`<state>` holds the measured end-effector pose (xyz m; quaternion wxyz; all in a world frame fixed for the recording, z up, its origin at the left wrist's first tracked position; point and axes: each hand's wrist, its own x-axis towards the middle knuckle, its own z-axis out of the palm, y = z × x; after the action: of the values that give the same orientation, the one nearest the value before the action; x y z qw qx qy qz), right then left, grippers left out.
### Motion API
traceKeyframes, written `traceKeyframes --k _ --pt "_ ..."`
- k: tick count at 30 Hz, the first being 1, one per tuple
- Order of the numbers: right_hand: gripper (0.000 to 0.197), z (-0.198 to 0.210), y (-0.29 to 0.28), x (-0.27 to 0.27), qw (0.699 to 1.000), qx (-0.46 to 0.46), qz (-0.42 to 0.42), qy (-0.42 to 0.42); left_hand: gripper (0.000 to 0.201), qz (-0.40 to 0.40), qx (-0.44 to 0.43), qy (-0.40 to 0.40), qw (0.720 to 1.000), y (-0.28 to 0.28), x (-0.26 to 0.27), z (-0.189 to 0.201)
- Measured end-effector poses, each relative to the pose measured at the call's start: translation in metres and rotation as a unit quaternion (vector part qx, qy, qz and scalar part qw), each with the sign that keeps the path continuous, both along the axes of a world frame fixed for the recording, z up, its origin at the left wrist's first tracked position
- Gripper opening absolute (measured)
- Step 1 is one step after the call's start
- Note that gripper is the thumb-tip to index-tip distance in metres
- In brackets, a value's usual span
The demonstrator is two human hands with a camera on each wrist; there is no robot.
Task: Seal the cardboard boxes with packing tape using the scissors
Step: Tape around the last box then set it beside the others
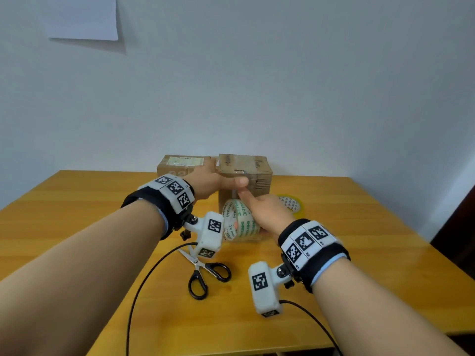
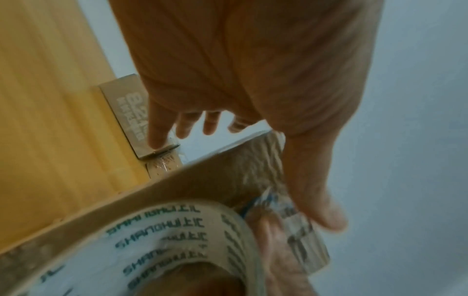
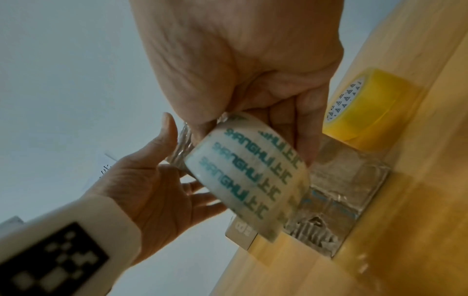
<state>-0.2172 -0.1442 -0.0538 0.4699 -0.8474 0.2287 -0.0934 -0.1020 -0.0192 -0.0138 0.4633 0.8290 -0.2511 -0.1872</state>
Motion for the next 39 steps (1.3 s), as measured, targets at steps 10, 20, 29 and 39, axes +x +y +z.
traceKeyframes --k 10,20,29,39 --pt "0.064 0.003 0.005 0.0 0.999 0.013 0.012 0.033 0.064 0.099 0.006 0.099 0.99 0.005 -0.022 -0.01" --pt "0.052 0.004 0.006 -0.004 0.992 0.11 0.045 0.042 0.058 0.155 -0.047 0.106 0.981 0.003 -0.025 -0.01" --pt "0.058 -0.004 0.011 0.0 0.985 0.146 0.074 0.059 0.009 0.063 -0.106 0.131 0.984 0.001 -0.02 -0.019" --pt "0.018 -0.009 0.028 0.002 0.949 -0.047 0.092 0.298 0.01 0.022 -0.104 0.105 0.989 -0.01 -0.006 -0.013"
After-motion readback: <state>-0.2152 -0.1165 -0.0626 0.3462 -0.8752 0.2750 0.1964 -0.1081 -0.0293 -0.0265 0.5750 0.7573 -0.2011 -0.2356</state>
